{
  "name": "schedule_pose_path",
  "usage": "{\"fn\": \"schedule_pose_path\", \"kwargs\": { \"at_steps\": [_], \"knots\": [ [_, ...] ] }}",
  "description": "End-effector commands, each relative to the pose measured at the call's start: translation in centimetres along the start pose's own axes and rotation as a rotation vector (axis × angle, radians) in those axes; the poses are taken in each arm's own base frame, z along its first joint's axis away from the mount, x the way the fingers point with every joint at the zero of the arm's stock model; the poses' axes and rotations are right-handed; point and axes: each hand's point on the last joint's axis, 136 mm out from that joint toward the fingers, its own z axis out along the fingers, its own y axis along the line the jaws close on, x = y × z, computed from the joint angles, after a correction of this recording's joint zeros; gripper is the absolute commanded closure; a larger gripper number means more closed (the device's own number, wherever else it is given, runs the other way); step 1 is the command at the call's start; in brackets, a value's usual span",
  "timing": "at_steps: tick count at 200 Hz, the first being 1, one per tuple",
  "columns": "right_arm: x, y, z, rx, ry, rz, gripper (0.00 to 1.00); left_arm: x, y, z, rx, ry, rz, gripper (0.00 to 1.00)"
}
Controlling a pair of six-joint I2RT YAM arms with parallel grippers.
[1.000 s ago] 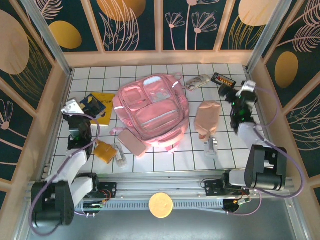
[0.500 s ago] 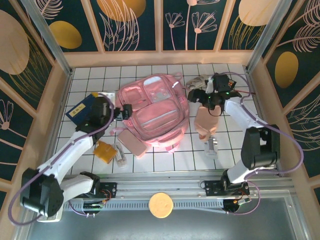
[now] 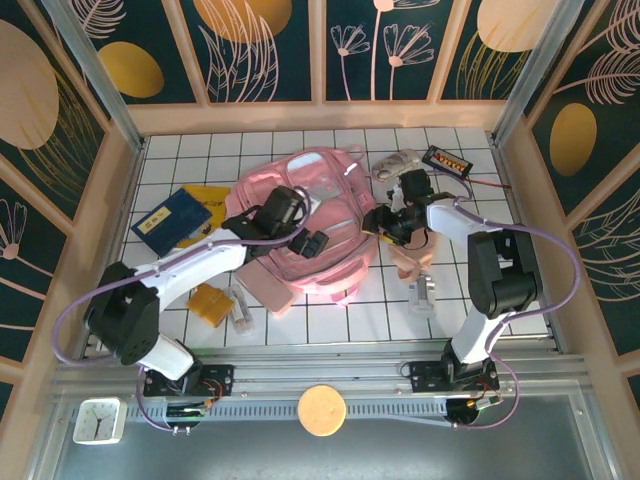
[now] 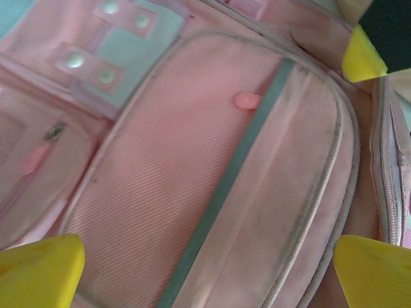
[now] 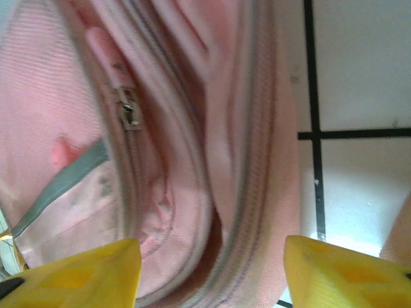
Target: Pack the student bag
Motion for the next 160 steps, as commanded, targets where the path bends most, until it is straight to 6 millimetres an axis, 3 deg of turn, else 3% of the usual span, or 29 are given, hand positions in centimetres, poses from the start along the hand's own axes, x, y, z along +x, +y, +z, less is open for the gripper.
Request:
{"fn": "schedule_pose_path", "kwargs": {
  "at_steps": [1,56,108,140,144,160],
  "knots": [
    [0.2,0.0,0.6,-0.027,0.006,0.024,0.47,-0.8,-0.9,1.0,-0.02,0.015,0.107,0.01],
    [0.2,1.3,0.7,-0.065,-0.009,0.016,0.75,-1.3,-3.8,6.1,-0.014,0.056,0.226,0.02],
    [0.4,1.9,0.3,-0.085,-0.012,0.007,0.85,-0.2,-3.9,9.3,-0.03,0.121,0.254,0.1],
    [0.9,2.6,0.3,-0.107,-0.001,-0.002,0.87,0.5,-3.7,11.0,-0.055,0.17,0.256,0.34],
    [1.0,2.7,0.3,-0.108,0.0,-0.002,0.87,0.5,-3.7,11.1,-0.052,0.175,0.255,0.4],
    [1.1,2.8,0.4,-0.112,0.005,-0.007,0.88,0.8,-3.7,11.3,-0.055,0.2,0.253,0.8]
  ]
}}
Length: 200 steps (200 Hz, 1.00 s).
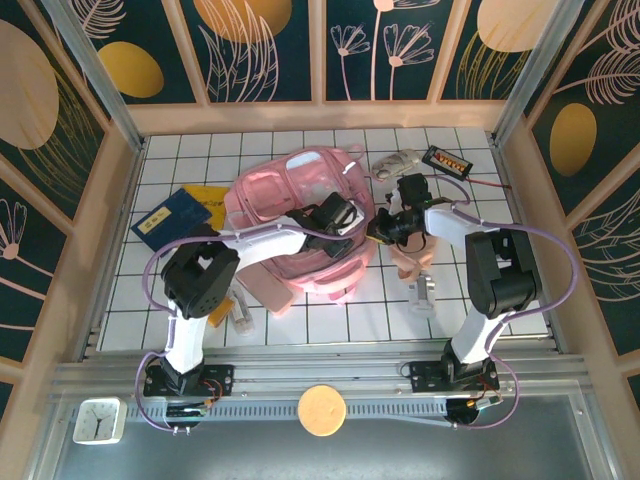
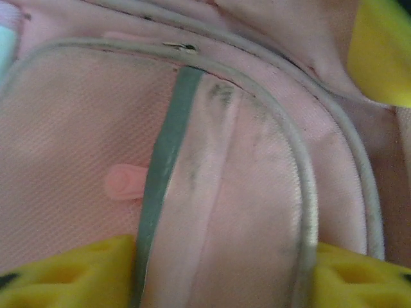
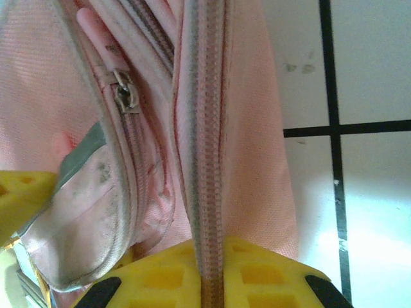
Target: Pack the student bag
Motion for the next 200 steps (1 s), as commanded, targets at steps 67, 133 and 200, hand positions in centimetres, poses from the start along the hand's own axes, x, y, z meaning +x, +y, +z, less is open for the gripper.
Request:
{"fn": "schedule_pose_path", "kwargs": {
  "at_steps": [67,133,200],
  "knots": [
    [-1.5,3.8,-4.7,-0.095,-0.156,-0.145,0.52,-2.6,3.0,-7.9,-0.082,-0.101,0.058,1.0],
    [-3.5,10.7,-15.3,-0.318,-0.625,-0.776,0.29,-1.6,3.6,-14.2,0.086,-0.266,0.148,1.0],
    [1.6,7.0,-8.5,-0.258,-0.325,-1.33,0.39,0.2,4.4,-17.0,-0.006,-0.415,0.301,1.0]
  ]
}}
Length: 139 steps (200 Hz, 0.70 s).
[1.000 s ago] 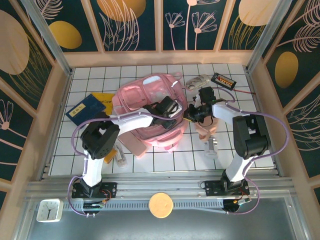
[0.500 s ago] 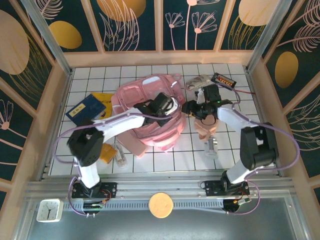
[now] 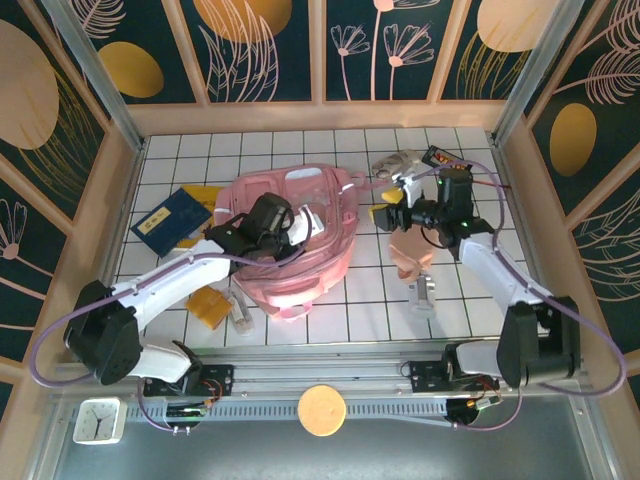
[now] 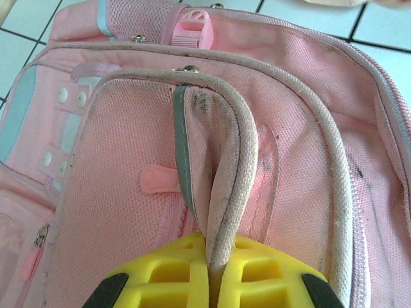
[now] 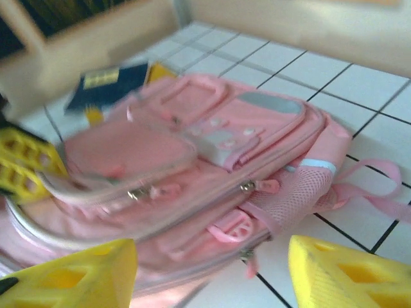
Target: Pack the student bag
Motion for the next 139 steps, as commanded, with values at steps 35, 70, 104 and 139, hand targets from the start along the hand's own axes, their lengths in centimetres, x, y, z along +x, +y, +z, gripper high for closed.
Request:
{"fn": "schedule_pose_path", "kwargs": {
  "at_steps": [35,70,104,139],
  "knots": [
    [6.3,1.0,3.3,-0.156,0.155,-0.282,0.42,-3.4,2.1,-2.8,-0.09,-0.188,0.083,1.0],
    [7.4,0.3,5.5,-0.193,0.168,-0.296,0.41,-4.0,2.4,-3.3,-0.098,-0.203,0.087,1.0],
    [8.1,-0.3,7.3,-0.221,0.182,-0.297,0.41,-4.2,2.6,-3.8,-0.108,-0.212,0.091,1.0],
    [8.3,-1.2,8.6,-0.198,0.183,-0.299,0.41,-3.9,2.5,-3.8,-0.105,-0.202,0.094,1.0]
  ]
}}
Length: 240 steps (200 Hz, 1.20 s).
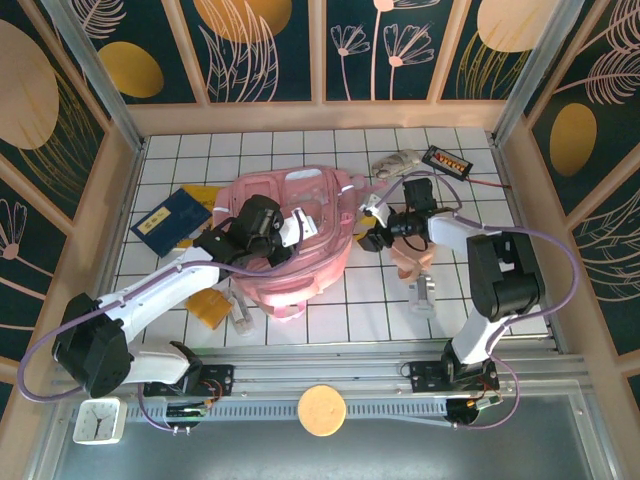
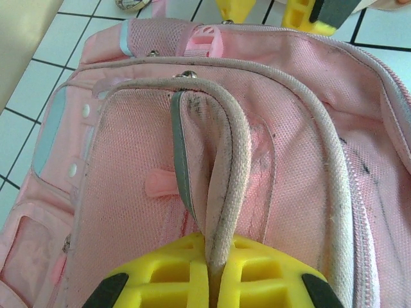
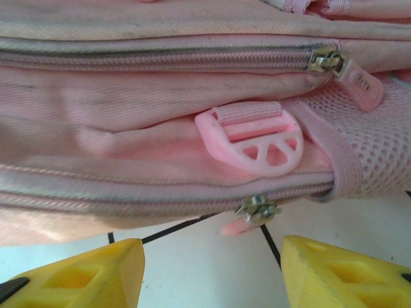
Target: Pack the student bag
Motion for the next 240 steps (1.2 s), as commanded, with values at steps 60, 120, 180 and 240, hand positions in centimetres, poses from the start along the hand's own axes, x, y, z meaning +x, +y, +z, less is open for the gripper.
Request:
{"fn": "schedule_pose_path", "kwargs": {
  "at_steps": [60,120,180,240],
  "knots": [
    [-1.5,-3.0,1.4,0.06,-0.016,-0.055,0.41,-3.4,2.0,-2.1,-0.071,-0.13,0.043,1.0],
    [-1.8,-3.9,1.8,0.067,-0.006,-0.039,0.59,-3.5,2.4,-2.6,-0.089,-0.134,0.042,1.0],
    [-1.6,-2.7,0.8,0.082,0.033,-0.061,1.0,-3.3,2.9,-2.5,-0.117,-0.125,0.034,1.0],
    [-1.8,0.1,-0.8,0.048,0.029,-0.05,1.0,-2.5,3.9,-2.1,-0.181,-0.088,0.007,1.0]
  ]
}}
